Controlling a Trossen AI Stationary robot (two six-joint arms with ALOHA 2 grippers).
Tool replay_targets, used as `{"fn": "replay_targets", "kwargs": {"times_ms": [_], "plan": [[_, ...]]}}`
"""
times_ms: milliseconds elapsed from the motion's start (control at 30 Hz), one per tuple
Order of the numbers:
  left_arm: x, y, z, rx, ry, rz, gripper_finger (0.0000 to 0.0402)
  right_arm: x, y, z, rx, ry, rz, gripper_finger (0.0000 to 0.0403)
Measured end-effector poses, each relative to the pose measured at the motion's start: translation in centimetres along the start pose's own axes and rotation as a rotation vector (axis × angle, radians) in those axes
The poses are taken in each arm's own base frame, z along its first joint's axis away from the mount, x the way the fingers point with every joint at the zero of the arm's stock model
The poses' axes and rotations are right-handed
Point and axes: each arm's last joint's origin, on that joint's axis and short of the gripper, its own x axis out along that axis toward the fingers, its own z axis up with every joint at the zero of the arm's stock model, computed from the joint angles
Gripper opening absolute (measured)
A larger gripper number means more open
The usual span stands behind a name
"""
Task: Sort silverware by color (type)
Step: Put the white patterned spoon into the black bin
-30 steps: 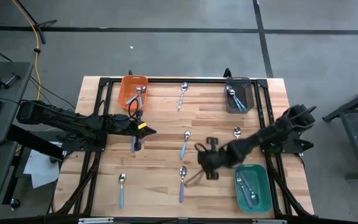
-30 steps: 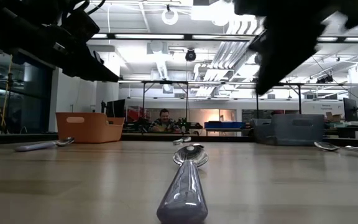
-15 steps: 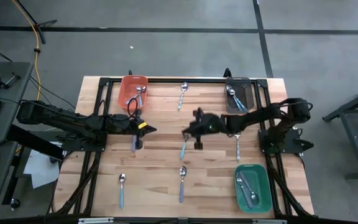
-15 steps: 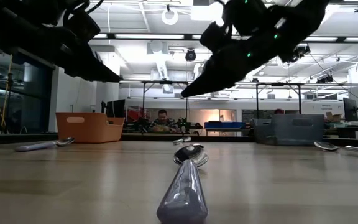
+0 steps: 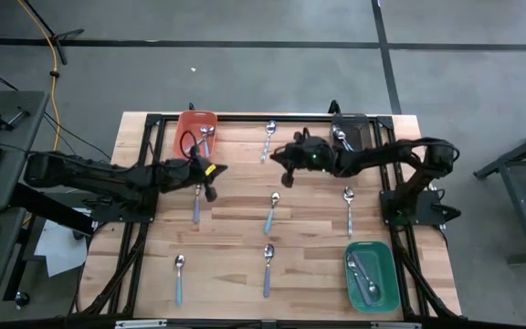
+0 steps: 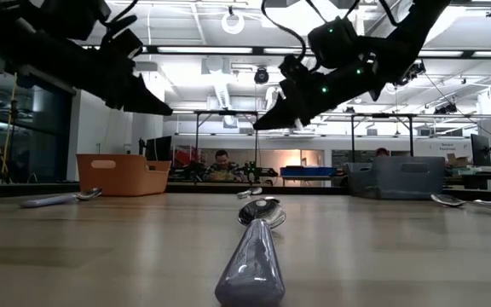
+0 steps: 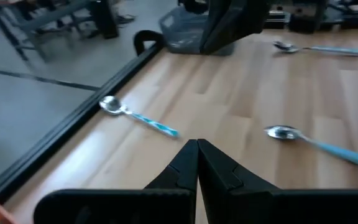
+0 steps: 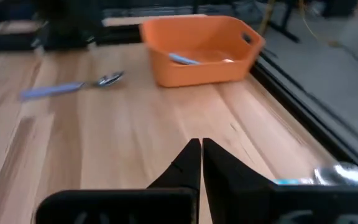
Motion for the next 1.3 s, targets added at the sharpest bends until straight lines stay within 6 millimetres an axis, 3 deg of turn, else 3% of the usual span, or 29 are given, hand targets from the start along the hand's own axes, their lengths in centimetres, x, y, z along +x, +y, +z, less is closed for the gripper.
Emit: {"fn": "replay_targets", "kwargs": {"times_ms": [100,300,667,767,1033,1300], "plan": [[0.3,0.7,0.1,-0.014,-0.012,0.037,0.0000,0.0,-1.5,-0.1,0.117,0.005,-0.071,0.0000],[1.1,1.4,-0.1,-0.040,-0.008,0.081,0.0000,-0.1,-3.1,-0.7,0.185,0.054,-0.191,0.0019],[3.2,1.0,-1.6,0.032,0.047,0.067,0.0000,0.0,-1.2,-1.0,0.276,0.084,-0.208,0.0099],[3.6,0.9,-2.0,0.044,0.065,0.065,0.0000,0.0,-0.5,-1.1,0.383,0.102,-0.252,0.0110],[3.5,0.1,-1.9,0.045,0.043,0.029,0.0000,0.9,-0.7,2.3,0.511,0.226,-0.322,0.0147],[3.3,-0.6,-2.1,0.036,0.058,-0.012,0.0000,4.0,-5.1,6.1,0.602,0.310,-0.365,0.0183]]}}
